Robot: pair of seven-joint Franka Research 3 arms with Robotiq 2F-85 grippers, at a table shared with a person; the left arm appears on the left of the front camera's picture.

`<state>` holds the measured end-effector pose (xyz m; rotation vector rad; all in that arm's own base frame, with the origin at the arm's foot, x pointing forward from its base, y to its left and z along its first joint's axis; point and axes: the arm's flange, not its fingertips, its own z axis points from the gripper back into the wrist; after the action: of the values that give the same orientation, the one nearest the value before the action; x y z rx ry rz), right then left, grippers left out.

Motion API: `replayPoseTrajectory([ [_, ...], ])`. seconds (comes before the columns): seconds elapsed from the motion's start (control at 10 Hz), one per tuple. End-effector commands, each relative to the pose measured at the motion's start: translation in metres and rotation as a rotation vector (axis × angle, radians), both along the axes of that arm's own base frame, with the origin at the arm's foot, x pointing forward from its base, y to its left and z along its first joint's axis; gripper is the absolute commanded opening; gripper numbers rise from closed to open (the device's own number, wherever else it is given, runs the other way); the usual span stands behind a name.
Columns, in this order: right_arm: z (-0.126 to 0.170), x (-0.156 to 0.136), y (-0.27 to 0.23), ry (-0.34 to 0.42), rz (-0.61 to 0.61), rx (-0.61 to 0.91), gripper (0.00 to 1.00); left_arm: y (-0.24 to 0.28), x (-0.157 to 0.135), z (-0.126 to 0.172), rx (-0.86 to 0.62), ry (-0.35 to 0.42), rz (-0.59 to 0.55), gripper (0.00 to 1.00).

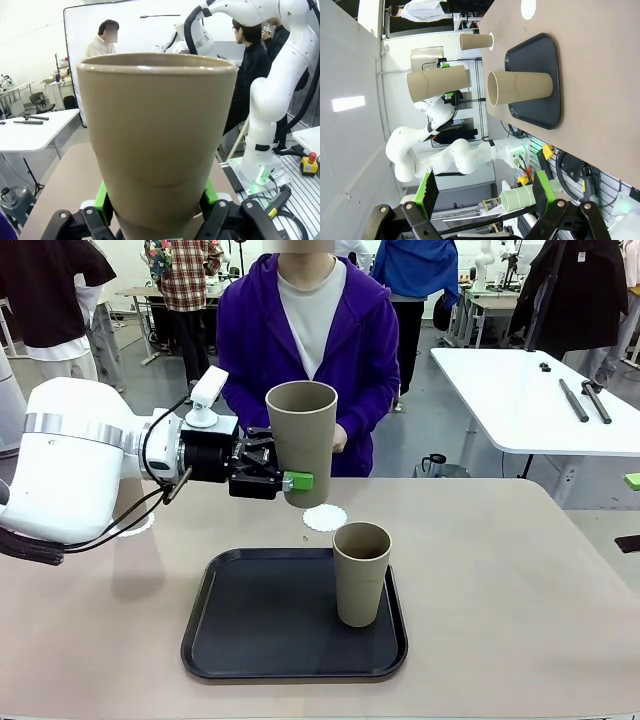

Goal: Place coasters on the table and set cups on them.
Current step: Take one Reusable plastic cup from the Flat Tray and place it on a coaster set by the human.

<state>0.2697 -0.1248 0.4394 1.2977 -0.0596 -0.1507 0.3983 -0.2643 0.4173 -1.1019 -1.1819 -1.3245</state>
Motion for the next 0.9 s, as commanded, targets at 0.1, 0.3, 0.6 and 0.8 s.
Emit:
replayPoseTrajectory([
  [0.1,0.001,-0.001,0.001,-0.003,-0.001,0.01,1.0,0.002,0.004,-0.011,-0.01,0.0,-0.007,0.24],
  [0.3,0.001,-0.001,0.001,-0.003,-0.001,0.01,1.0,-0.005,0.037,-0.018,0.042,0.015,0.011,0.82],
  [0.6,0.001,-0.001,0.001,-0.003,-0.001,0.01,1.0,-0.028,0.119,-0.052,0.119,0.019,0.084,0.82],
  [0.8,0.001,-0.001,0.001,-0.003,-0.001,0.01,1.0,-0.046,0.157,-0.074,0.116,0.024,0.092,0.82],
])
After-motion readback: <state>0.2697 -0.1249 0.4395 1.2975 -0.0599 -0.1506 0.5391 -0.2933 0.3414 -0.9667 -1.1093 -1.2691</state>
